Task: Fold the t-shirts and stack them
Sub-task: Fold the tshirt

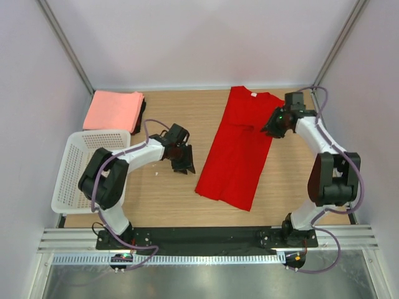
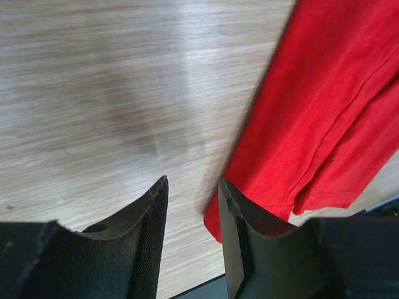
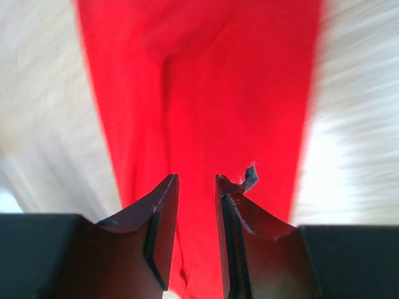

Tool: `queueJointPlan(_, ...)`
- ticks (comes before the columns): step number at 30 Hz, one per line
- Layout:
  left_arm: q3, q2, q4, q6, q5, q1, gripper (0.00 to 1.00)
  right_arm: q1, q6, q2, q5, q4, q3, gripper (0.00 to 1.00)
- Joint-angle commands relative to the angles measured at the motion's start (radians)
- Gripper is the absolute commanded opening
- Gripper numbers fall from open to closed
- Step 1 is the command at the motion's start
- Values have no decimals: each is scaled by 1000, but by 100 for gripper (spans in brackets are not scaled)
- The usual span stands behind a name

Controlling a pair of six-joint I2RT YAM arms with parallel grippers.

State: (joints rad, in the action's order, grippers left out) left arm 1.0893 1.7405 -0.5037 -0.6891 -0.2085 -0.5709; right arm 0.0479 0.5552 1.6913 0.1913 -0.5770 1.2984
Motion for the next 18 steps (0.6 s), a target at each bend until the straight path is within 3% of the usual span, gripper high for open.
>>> queueJointPlan(1,-32,-13,74,-13,-83,-1,39,-160,2,-90,-19,-15,-99,37)
queueJointPlan(7,-37,36,120,-1,-92,-4,37,-408,81,-104,-108,48,-174,33)
queueJointPlan(18,-55,14,60,-3,-23,-18,37,-666,169,-117,-187,43,-290,33)
